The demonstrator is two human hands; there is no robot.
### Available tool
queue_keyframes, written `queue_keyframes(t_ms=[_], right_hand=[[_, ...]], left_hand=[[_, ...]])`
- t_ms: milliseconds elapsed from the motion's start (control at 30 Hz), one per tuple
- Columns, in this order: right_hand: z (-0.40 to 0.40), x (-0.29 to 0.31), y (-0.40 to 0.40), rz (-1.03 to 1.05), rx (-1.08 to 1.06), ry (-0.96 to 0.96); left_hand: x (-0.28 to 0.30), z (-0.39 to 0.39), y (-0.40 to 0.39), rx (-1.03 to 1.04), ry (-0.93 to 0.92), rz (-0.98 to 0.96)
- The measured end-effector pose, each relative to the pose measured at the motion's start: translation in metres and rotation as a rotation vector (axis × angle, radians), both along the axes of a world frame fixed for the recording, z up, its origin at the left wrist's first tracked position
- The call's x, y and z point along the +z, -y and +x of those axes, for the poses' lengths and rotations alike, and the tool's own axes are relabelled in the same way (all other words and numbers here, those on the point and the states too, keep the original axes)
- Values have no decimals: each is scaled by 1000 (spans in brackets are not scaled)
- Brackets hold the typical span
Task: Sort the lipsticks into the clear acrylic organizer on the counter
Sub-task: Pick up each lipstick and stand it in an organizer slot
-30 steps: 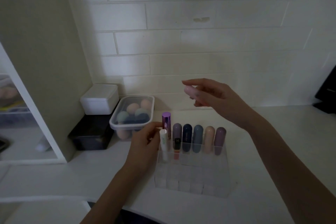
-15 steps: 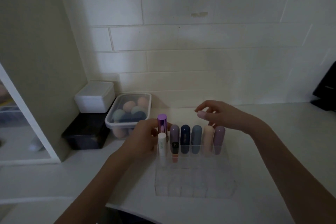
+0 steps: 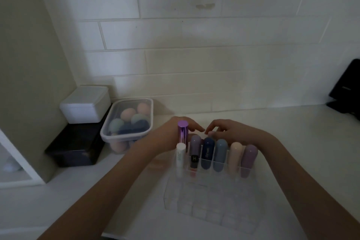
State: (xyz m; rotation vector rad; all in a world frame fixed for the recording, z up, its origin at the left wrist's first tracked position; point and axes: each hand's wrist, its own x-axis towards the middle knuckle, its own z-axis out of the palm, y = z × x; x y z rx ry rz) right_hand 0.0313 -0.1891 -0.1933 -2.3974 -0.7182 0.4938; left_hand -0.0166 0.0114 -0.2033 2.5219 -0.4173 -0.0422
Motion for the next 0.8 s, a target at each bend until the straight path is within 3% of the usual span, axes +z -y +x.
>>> queue_keyframes(t_ms=[100, 400, 600, 800], right_hand=[[2, 1, 4, 48, -38, 13], [0, 1, 1, 96, -38, 7], [1, 8, 4, 191, -85, 85], [-6, 28, 6, 389, -142, 150]], left_hand=[[-13, 12, 1, -62, -160, 105], [-9, -3, 5, -32, -130, -90], [-5, -21, 3, 68, 28, -397], [18, -22, 7, 379, 270, -773]])
